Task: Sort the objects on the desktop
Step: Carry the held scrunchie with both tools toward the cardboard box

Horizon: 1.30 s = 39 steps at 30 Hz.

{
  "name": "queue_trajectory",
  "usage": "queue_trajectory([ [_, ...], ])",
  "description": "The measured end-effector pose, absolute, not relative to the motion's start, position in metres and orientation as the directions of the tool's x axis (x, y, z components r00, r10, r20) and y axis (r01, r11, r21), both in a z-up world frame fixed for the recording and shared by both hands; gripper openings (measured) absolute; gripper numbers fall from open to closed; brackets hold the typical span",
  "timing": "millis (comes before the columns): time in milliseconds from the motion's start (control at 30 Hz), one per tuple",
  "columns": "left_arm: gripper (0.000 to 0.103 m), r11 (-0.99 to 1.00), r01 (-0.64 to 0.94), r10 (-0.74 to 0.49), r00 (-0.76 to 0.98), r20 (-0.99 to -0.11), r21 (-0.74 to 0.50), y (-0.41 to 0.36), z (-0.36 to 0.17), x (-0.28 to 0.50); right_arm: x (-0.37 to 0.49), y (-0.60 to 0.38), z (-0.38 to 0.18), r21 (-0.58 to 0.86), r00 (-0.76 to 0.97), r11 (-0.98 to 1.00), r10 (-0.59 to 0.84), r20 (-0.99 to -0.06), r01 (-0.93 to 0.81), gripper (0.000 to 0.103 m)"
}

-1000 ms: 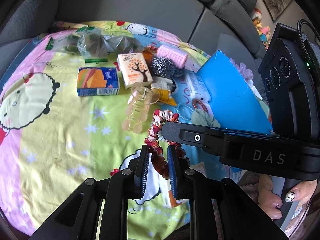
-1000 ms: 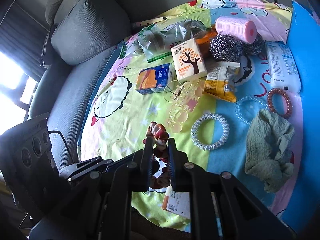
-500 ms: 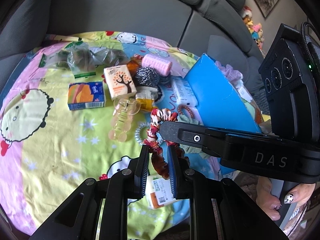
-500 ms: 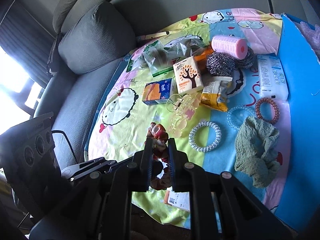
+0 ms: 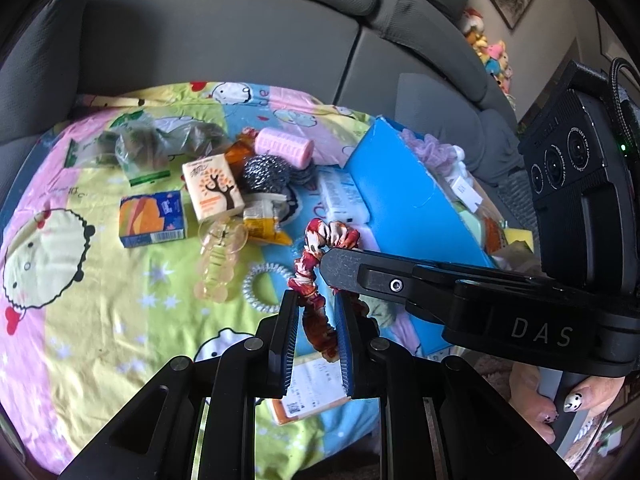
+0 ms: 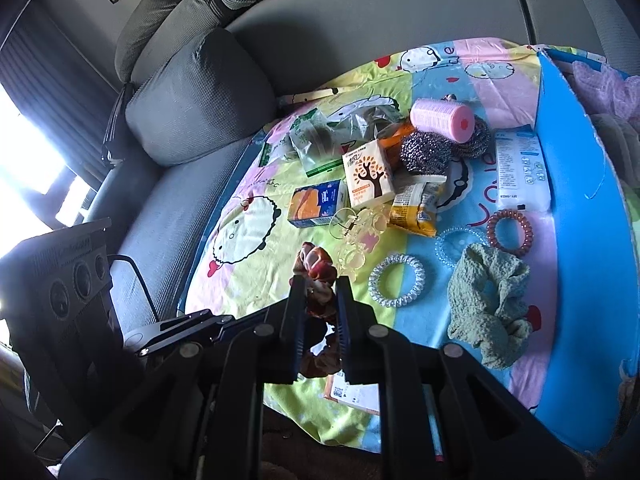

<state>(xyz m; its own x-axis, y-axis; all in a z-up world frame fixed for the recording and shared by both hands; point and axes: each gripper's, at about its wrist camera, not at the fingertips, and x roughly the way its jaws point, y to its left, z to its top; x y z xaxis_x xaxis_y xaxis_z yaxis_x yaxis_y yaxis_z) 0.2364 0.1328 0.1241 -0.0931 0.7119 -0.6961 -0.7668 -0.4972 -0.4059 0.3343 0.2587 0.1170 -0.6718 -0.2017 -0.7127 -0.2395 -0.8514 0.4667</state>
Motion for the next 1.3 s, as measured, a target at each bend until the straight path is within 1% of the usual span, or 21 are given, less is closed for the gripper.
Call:
queue_trajectory([
  [300, 0.018, -0.481, -0.793, 0.716, -0.109, -0.689, -0.374, 0.14, 0.136, 0.246, 0.348, 0.264, 0.126, 0.468, -0.697, -0.849, -0.181, -0.694, -0.245, 0.015],
  [1300, 0.018, -0.377, -0.863, 0.753, -0.074, -0.654, -0.336, 0.185, 0.179, 0.28, 0.4, 0.296, 0.168, 0.431, -0.771, -0.852, -0.051, -0.634, -0.298, 0.015],
])
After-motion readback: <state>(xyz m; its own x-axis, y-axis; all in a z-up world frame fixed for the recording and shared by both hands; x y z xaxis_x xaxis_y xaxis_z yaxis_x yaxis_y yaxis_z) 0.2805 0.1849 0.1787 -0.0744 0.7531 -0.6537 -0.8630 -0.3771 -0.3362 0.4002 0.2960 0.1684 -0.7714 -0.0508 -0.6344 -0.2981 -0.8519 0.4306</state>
